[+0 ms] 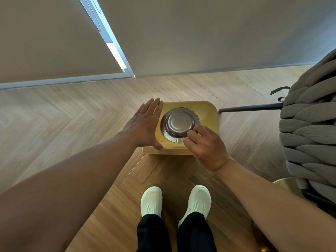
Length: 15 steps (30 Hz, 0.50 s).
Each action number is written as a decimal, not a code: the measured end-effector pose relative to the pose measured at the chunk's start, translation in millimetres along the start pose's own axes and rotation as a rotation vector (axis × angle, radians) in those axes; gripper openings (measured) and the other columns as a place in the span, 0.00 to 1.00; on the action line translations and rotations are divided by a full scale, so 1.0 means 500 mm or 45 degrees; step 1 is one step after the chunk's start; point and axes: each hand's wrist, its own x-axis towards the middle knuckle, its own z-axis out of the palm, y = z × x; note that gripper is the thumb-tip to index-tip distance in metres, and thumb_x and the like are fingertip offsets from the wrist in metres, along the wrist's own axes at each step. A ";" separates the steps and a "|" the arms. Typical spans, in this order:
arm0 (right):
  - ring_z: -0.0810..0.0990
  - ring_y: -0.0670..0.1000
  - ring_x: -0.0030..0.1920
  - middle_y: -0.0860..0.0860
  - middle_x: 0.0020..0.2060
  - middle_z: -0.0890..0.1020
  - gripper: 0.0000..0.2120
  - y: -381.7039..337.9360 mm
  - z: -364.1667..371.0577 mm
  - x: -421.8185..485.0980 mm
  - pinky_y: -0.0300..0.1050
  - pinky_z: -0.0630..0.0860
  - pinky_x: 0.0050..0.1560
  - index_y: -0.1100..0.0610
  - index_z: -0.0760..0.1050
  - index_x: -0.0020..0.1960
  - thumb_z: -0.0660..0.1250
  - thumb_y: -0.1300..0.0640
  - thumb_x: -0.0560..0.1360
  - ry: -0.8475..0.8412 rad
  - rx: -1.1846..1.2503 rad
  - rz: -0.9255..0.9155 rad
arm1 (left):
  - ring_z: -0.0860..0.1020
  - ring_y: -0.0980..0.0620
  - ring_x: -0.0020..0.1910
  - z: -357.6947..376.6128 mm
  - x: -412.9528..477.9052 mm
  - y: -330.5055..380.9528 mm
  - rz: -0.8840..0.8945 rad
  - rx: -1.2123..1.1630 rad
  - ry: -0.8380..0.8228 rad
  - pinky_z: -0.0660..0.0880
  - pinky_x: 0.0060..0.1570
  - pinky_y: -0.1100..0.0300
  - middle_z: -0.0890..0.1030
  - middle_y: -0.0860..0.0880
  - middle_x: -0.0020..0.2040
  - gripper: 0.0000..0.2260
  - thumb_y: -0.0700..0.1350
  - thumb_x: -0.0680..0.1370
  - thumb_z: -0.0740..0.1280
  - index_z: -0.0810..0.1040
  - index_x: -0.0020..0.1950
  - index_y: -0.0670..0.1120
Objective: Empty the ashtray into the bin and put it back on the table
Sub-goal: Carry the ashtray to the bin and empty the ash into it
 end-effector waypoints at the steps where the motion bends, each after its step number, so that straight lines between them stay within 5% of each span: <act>1: 0.77 0.55 0.36 0.57 0.34 0.79 0.12 0.000 -0.001 0.000 0.47 0.77 0.37 0.62 0.78 0.38 0.62 0.66 0.79 -0.004 0.003 0.009 | 0.36 0.47 0.77 0.000 0.000 0.000 0.000 -0.004 0.002 0.38 0.74 0.53 0.38 0.45 0.79 0.66 0.69 0.58 0.75 0.35 0.77 0.45; 15: 0.77 0.55 0.37 0.58 0.38 0.79 0.07 0.012 -0.024 0.004 0.46 0.78 0.32 0.63 0.79 0.43 0.75 0.70 0.69 -0.155 0.255 0.520 | 0.38 0.49 0.77 -0.006 -0.003 0.000 0.005 -0.078 0.030 0.38 0.74 0.53 0.42 0.46 0.80 0.66 0.69 0.56 0.76 0.39 0.78 0.44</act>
